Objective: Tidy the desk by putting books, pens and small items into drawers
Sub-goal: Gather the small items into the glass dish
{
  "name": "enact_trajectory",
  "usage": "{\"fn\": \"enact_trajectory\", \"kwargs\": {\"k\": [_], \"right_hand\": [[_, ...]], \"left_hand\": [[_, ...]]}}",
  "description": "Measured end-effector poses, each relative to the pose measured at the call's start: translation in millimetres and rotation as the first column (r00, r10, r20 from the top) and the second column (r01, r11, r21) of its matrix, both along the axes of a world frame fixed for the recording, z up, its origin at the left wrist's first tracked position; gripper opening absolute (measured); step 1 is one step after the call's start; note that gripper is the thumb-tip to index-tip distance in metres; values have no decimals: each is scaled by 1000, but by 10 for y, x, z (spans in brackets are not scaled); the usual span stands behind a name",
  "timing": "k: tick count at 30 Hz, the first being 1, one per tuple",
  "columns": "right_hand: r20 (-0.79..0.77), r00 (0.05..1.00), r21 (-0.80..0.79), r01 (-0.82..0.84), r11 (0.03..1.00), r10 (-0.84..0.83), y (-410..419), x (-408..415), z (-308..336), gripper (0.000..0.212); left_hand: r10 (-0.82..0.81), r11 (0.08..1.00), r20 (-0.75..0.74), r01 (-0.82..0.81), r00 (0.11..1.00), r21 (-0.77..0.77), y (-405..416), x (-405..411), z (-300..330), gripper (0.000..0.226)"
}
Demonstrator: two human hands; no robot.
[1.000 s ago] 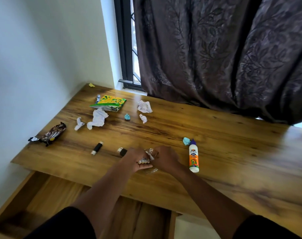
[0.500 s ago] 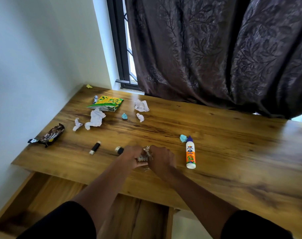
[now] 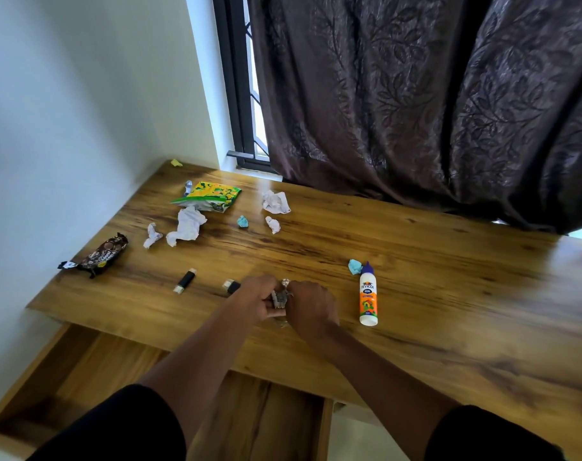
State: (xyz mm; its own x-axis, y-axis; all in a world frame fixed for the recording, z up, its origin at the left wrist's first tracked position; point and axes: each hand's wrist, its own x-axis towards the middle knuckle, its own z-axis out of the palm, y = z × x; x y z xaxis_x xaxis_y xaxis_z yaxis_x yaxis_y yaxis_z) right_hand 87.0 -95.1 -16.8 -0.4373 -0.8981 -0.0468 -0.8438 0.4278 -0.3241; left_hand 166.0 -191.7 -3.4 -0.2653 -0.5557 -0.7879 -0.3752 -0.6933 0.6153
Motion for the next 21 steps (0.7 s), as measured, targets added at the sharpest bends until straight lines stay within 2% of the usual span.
{"fn": "enact_trajectory", "kwargs": {"k": [4, 9, 13, 21], "right_hand": [[19, 1000, -24, -6, 1000, 6, -11, -23, -20, 20], [87, 996, -69, 31, 997, -25, -13, -7, -99, 30], [76, 997, -81, 20, 997, -14, -17, 0, -113, 27], [89, 996, -128, 8, 992, 4, -13, 46, -138, 23]], "left_hand": [[2, 1000, -17, -2, 1000, 15, 4, 10, 38, 15], [27, 999, -60, -24, 998, 45, -9, 46, 110, 19], [32, 997, -87, -26, 996, 71, -73, 64, 111, 35], [42, 997, -112, -33, 993, 76, -33, 115, 154, 36]]}}
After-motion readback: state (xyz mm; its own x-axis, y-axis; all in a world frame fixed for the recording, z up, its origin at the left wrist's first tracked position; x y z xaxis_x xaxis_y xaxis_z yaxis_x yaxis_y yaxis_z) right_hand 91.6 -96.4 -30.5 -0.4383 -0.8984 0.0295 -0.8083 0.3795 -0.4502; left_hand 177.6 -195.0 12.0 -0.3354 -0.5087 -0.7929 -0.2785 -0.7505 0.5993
